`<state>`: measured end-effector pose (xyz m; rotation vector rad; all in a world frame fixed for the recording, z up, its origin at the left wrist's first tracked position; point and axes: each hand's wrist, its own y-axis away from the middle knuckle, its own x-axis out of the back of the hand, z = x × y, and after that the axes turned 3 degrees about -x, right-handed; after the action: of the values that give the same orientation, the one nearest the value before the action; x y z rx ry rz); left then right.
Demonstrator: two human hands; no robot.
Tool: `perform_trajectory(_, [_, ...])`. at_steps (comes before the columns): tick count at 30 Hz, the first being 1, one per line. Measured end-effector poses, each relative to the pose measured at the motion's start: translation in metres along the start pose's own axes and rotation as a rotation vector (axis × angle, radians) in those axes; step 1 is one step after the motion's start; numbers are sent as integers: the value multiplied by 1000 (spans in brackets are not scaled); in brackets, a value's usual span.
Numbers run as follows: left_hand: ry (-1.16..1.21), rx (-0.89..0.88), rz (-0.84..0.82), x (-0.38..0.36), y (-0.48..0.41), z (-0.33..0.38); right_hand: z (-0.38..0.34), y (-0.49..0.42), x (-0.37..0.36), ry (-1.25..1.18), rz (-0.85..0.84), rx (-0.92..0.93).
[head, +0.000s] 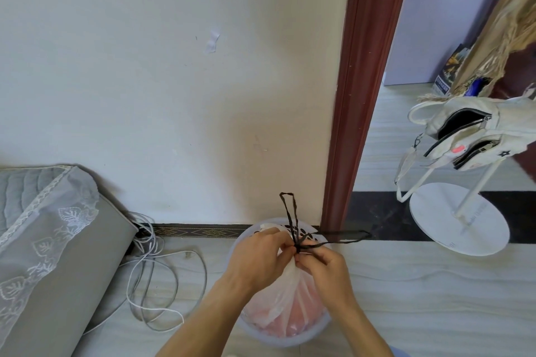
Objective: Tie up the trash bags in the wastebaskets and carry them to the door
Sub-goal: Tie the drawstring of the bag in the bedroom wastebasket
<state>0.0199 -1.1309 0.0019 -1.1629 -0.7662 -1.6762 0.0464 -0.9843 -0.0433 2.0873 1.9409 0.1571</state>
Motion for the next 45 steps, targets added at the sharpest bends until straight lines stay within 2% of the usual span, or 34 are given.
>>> perform_trajectory(6, [-46,-39,-39,-2,-2,4,3,-1,1,23,87,-37])
perform_trajectory(10, [-49,-42,-41,-7,-3,4,0,-3,4,-139,78,-204])
perform_trajectory(14, [34,-20,-97,-10,-4,3,1,-4,4,-435,56,-414])
perform_trajectory(16, [97,18,-139,-11,-5,1,1,-3,4,-527,24,-472])
perform_trajectory(20, [260,121,-194,-8,-5,-4,-4,2,7,-579,-151,-518])
perform_trajectory(23, [435,171,-207,-8,-6,-9,-3,2,12,-554,-252,-460])
perform_trajectory(27, [730,238,-212,-7,-5,-11,-3,0,21,-228,-240,-250])
perform_trajectory(31, [757,348,-288,-2,-8,-11,-6,-1,29,41,-221,-50])
perform_trajectory(35, [862,287,-303,0,-8,-11,-8,6,32,-25,-307,-60])
perform_trajectory(37, [827,283,-322,0,-7,-10,-8,8,33,12,-340,-60])
perform_trajectory(40, [744,307,-332,-3,-8,-10,-9,9,30,150,-288,5])
perform_trajectory(45, [823,310,-328,1,-9,-8,-7,10,26,131,-168,41])
